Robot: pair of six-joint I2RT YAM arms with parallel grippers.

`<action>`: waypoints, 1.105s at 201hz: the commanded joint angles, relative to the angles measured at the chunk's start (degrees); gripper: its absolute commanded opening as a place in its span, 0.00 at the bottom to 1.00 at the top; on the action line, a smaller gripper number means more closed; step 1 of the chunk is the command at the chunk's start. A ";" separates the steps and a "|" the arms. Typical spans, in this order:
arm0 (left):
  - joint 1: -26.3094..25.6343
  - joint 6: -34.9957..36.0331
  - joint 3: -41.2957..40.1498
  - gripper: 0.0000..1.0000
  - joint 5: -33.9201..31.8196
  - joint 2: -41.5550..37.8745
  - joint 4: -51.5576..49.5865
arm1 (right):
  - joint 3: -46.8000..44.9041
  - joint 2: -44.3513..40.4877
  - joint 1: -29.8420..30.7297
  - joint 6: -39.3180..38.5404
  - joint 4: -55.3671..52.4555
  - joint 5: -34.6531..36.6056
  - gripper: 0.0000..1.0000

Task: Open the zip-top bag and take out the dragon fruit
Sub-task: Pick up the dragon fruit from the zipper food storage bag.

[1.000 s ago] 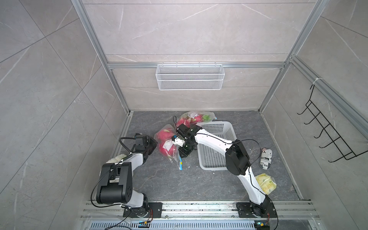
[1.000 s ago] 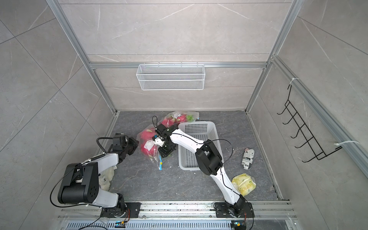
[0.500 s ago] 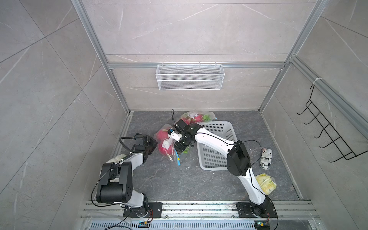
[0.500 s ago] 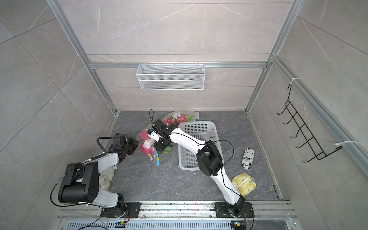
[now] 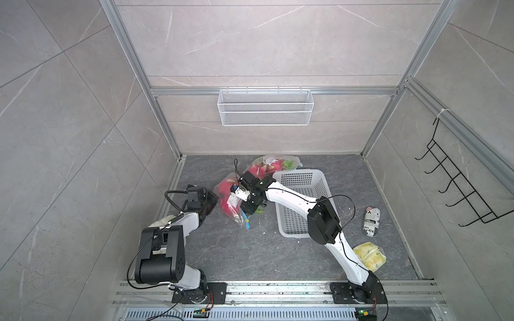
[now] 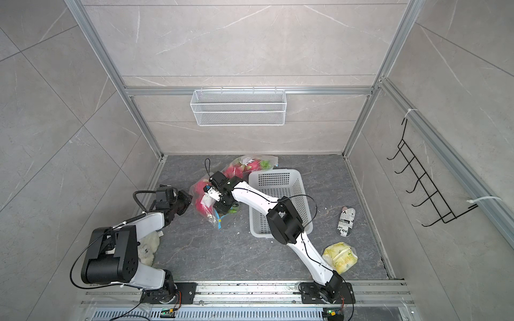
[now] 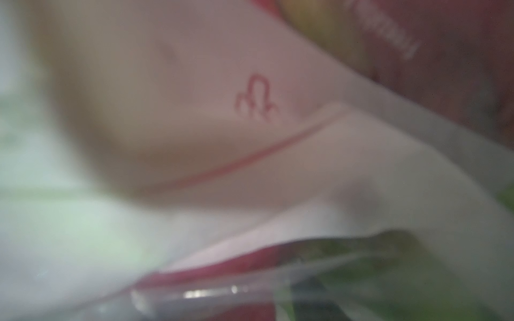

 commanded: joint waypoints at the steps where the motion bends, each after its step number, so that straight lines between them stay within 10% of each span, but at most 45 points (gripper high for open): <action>1: 0.86 0.82 1.88 0.01 0.76 -0.03 1.03 | 0.40 3.29 0.96 -1.64 -2.43 0.73 0.53; 119: 3.30 -0.08 6.20 0.01 3.89 4.59 2.77 | 3.55 9.08 3.45 -4.32 -2.40 7.76 0.58; 177: 3.49 0.79 6.52 0.00 3.50 3.62 1.96 | 6.43 9.98 3.26 -2.12 -3.82 6.41 0.12; 222: 3.73 2.01 8.16 0.00 1.78 4.76 1.49 | 16.34 9.04 1.08 6.12 -14.30 -7.08 0.00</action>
